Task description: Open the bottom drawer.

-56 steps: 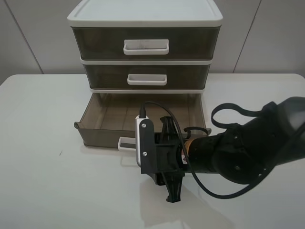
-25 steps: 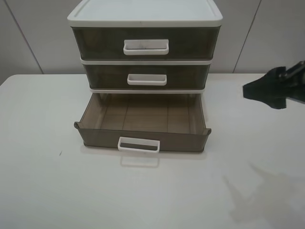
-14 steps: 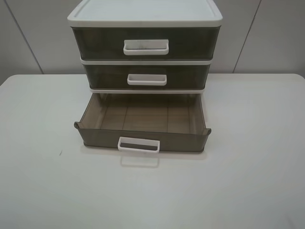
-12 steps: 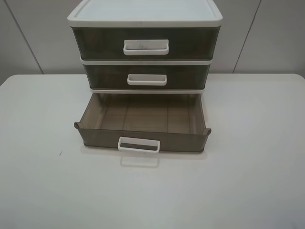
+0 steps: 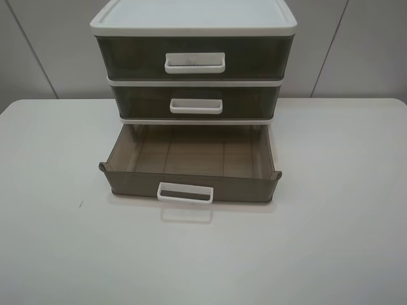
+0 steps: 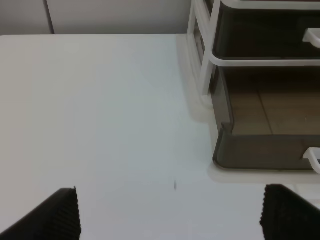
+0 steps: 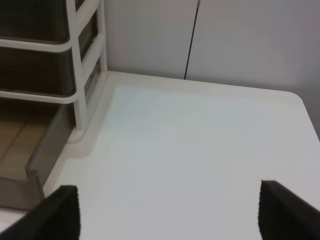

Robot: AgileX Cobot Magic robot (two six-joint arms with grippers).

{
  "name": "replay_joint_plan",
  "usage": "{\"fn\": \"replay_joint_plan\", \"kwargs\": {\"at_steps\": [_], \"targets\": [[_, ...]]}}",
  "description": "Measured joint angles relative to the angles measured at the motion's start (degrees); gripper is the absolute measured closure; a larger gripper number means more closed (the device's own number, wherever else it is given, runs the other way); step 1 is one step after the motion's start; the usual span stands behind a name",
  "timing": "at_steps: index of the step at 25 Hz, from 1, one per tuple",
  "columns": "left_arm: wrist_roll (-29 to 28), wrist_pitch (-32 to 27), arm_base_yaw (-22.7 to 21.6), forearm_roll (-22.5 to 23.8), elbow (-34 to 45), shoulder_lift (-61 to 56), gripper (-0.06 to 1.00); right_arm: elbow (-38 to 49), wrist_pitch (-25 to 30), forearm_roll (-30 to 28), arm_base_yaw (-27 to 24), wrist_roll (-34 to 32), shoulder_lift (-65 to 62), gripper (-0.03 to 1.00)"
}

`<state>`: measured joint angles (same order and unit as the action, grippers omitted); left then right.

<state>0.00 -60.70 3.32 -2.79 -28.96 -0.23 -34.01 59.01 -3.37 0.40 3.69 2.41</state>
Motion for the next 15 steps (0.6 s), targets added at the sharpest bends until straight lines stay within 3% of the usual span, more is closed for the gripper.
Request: {"fn": "replay_joint_plan", "kwargs": {"at_steps": [7, 15], "targets": [[0.0, 0.0, 0.0, 0.0, 0.0, 0.0, 0.2, 0.77, 3.33, -0.04, 0.0, -0.06, -2.6, 0.25], [0.0, 0.0, 0.0, 0.0, 0.0, 0.0, 0.2, 4.0, 2.21, 2.08, 0.0, -0.06, -2.61, 0.25]]}}
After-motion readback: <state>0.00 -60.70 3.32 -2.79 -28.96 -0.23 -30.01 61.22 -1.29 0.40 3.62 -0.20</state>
